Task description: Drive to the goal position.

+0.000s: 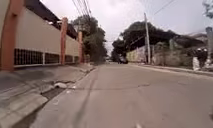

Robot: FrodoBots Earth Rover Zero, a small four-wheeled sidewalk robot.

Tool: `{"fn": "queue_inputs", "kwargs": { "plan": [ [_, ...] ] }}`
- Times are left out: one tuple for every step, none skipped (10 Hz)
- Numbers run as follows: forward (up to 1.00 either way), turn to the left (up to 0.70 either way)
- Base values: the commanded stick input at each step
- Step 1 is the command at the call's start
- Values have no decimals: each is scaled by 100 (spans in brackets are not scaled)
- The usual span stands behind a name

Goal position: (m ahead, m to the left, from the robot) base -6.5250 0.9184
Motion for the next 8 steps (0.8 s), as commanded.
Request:
{"fn": "queue_inputs", "kwargs": {
  "plan": [
    [-85, 0],
    [-85, 0],
    [-85, 0],
    [-85, 0],
    [-85, 0],
    [-85, 0],
    [-85, 0],
    [-85, 0]
  ]
}}
